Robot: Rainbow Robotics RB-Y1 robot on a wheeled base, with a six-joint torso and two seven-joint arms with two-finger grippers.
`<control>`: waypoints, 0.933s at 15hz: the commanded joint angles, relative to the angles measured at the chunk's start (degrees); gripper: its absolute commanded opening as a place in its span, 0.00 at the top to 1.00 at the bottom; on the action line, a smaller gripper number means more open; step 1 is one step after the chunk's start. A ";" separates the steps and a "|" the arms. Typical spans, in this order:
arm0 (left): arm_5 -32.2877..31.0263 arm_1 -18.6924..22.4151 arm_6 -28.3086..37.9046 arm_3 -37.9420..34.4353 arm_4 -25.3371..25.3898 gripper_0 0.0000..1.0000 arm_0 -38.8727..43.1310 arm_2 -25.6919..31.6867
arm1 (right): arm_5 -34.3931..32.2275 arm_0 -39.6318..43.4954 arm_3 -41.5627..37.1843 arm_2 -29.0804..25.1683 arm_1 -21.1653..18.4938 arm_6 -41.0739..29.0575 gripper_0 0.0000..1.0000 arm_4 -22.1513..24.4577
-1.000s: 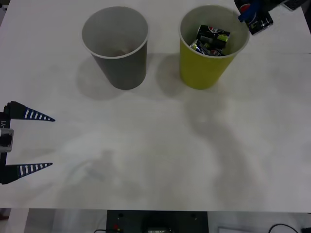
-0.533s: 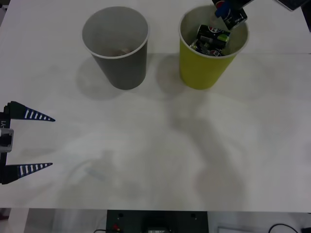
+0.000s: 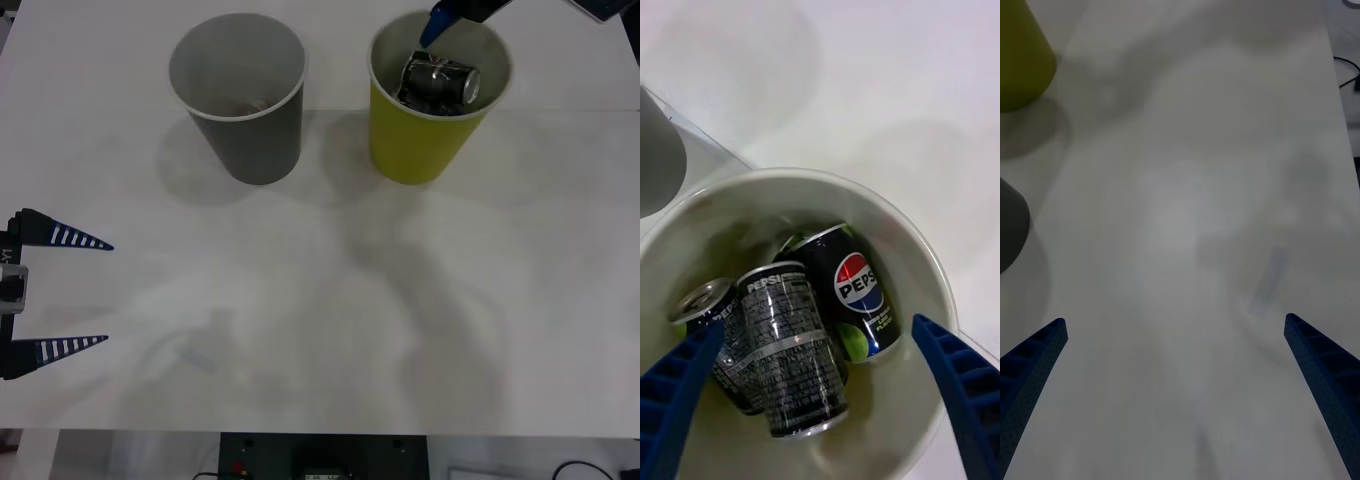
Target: Put the can into the green bin and the plastic bottle into the gray bin
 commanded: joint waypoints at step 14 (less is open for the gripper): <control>0.00 0.00 0.00 0.00 0.00 0.00 0.00 0.00 | -7.57 32.71 -35.00 -29.66 -21.79 10.88 0.00 -29.43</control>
